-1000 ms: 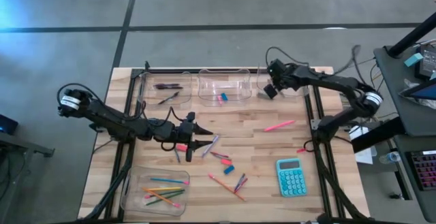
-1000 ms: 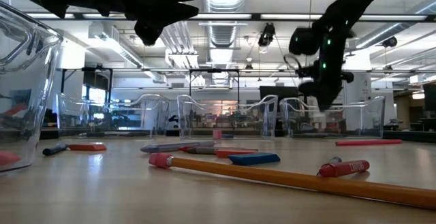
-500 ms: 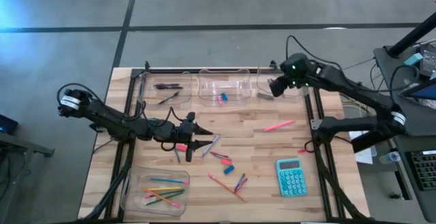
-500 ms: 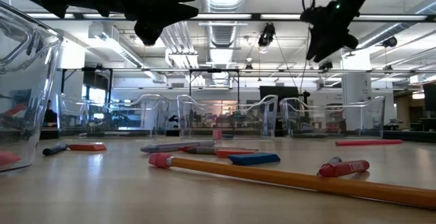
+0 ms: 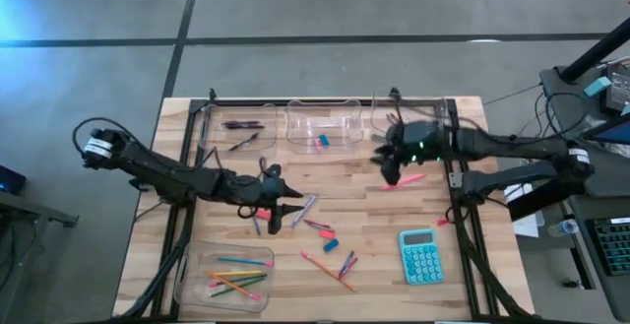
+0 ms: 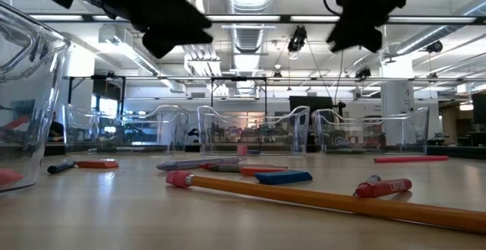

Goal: Sort crayons/erasers/pens/pencils in bins
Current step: Put the orange eraser into the top middle transparent bin

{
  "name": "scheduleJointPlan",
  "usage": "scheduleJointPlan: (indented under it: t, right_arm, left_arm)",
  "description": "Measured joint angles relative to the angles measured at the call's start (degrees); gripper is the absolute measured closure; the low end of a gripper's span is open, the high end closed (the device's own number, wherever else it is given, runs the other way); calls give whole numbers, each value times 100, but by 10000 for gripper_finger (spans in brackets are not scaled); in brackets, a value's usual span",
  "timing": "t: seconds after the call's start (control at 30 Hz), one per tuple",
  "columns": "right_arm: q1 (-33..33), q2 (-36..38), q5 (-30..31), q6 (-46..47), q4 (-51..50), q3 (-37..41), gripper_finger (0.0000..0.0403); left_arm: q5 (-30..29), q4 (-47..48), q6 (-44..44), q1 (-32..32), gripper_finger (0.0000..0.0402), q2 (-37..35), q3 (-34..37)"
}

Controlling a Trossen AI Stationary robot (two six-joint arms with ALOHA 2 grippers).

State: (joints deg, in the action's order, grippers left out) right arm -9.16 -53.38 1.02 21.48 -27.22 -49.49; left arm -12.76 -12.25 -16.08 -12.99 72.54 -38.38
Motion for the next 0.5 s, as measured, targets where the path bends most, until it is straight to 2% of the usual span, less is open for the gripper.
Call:
scheduleJointPlan:
  t: [0.2,0.37,0.5]
  right_arm:
    - [1245,-45,18,-254,1946,441,266]
    - [1906,-199,35,-446,2186,476,270]
    - [2068,-365,47,-77,2201,476,270]
  left_arm:
    - [-2,2337,-322,0,256,-3,-862]
    - [30,3569,-575,-9,256,-5,-1310]
    - [88,4078,-619,-15,256,-5,-1469]
